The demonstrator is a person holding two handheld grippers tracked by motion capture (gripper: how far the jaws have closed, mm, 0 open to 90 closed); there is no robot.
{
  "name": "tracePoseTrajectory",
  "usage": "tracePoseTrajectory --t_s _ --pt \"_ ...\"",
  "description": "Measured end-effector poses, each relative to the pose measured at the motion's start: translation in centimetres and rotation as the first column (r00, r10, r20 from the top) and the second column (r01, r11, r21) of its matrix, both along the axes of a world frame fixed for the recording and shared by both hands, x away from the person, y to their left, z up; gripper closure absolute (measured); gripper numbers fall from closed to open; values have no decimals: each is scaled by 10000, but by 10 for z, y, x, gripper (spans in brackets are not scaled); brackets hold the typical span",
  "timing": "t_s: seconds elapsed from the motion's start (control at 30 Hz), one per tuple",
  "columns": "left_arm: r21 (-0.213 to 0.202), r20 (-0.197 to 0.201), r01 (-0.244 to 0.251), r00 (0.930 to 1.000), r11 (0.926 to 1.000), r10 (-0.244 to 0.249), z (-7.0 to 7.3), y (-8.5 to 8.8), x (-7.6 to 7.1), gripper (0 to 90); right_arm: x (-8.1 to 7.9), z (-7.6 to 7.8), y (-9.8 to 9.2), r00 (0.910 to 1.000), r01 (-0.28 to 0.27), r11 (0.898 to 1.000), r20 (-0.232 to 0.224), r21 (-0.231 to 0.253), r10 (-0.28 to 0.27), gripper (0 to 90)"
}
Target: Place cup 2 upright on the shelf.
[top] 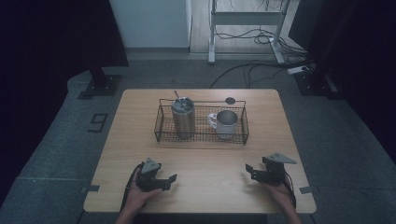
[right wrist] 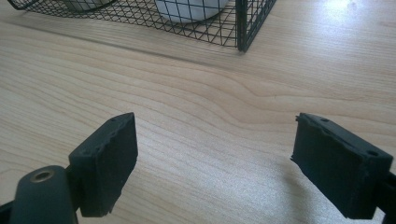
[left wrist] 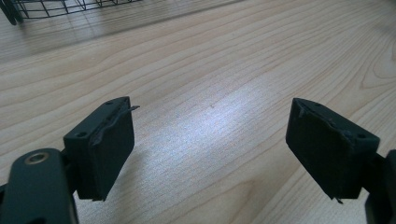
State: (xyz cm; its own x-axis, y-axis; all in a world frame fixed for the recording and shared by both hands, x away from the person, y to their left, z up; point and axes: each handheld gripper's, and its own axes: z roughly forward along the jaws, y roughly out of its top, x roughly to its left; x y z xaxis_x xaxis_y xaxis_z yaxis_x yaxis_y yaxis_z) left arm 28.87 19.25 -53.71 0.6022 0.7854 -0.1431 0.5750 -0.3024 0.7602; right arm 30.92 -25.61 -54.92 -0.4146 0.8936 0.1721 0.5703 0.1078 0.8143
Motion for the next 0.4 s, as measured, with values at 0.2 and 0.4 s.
tracePoseTrajectory --t_s 0.2,0.4 --pt "10 4 -1 10000 10000 1 0 0 0 159 0 -1 0 10000 44 10000 -30 -15 -44 138" --pt "25 -3 20 10000 10000 -20 0 0 0 159 -1 0 0 10000 -21 10000 2 15 21 137"
